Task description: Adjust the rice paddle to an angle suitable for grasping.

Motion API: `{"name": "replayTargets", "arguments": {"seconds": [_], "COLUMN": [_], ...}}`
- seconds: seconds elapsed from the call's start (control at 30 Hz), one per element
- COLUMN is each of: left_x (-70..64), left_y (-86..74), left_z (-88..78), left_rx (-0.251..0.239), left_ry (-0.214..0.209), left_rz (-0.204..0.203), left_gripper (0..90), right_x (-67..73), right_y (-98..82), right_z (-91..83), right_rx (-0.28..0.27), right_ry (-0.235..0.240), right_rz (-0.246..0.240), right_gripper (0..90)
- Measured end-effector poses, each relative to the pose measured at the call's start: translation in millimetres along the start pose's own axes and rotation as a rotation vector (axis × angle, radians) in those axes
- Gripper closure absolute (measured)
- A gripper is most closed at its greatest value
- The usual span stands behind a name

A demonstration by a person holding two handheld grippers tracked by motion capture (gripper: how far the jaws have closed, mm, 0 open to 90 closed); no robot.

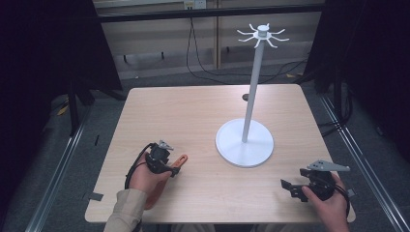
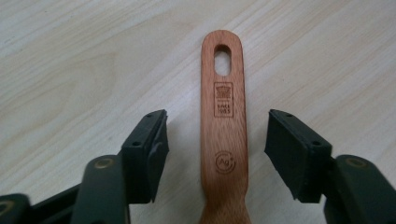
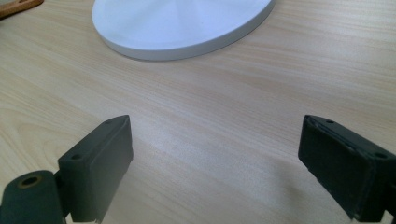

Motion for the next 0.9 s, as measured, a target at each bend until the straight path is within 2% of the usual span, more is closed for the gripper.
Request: {"name": "replayTargets", "arguments": {"seconds": [0.03,0.1,0.13,0.2,0.3,0.33,0.37,0.4,0.43,0.57,0.6,0.73,0.8,0.83,0.87,0.9], "left_x": [0.2,-1.2,-2.1,-2.5,-3.4,-2.2,-2.2,-2.9,-3.9,-4.8,-4.5,-3.5,-4.6,-4.9,-6.2,-6.2], "left_y": [1.7,4.0,4.2,5.7,8.5,11.5,11.5,12.9,13.7,13.8,13.6,11.3,10.9,12.1,14.8,14.8], "left_z": [1.4,4.4,6.9,7.9,8.7,8.3,8.3,8.5,8.9,8.6,8.8,7.5,5.5,3.4,-2.3,-2.3], "left_rx": [0.007,0.016,0.047,0.044,0.076,0.1,0.1,0.105,0.108,0.112,0.09,0.074,0.054,0.031,-0.015,-0.015], "left_ry": [0.0,0.0,0.004,0.007,0.004,0.004,0.004,-0.006,-0.009,-0.005,0.003,0.026,0.016,0.011,-0.006,-0.006], "left_rz": [0.01,-0.003,0.005,0.013,0.025,0.037,0.037,0.042,0.029,0.01,0.026,0.013,-0.001,-0.004,-0.021,-0.021], "left_gripper": [41.1,43.4,44.5,46.0,46.3,51.1,56.3,56.3,65.0,66.2,66.3,66.3,66.4,66.4,66.4,66.4], "right_x": [0.0,-0.1,0.0,-0.2,-0.2,-0.3,-0.3,-0.3,0.0,1.2,1.0,1.7,2.0,2.3,2.4,2.4], "right_y": [0.0,0.1,0.2,0.2,0.2,-0.3,-0.3,-0.7,-1.0,0.1,0.6,0.9,1.4,1.9,2.6,2.6], "right_z": [-0.1,-0.4,-0.7,-0.8,-0.8,-0.1,-0.1,0.3,0.5,0.0,-0.5,0.0,-0.1,-0.2,-0.4,-0.4], "right_rx": [-0.001,0.0,0.001,0.001,0.001,0.006,0.006,0.009,0.013,0.006,0.001,0.001,-0.001,-0.002,-0.006,-0.006], "right_ry": [0.0,0.001,0.002,0.001,0.001,-0.001,-0.001,-0.001,-0.003,0.0,-0.003,-0.001,0.0,0.002,0.0,0.0], "right_rz": [0.001,0.001,-0.001,-0.004,-0.001,-0.004,-0.004,-0.006,-0.006,-0.013,-0.012,-0.011,-0.01,-0.012,-0.013,-0.013], "right_gripper": [9.8,9.8,9.8,9.8,9.8,9.8,9.8,9.8,9.8,9.8,9.8,9.8,9.8,9.8,9.8,9.8]}}
Point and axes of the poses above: each handheld gripper's, and its own axes: z roughly forward along the jaws, y roughly out of its top, x roughly to its left, the point moved 6 cm from there along z, roughly forward along the jaws
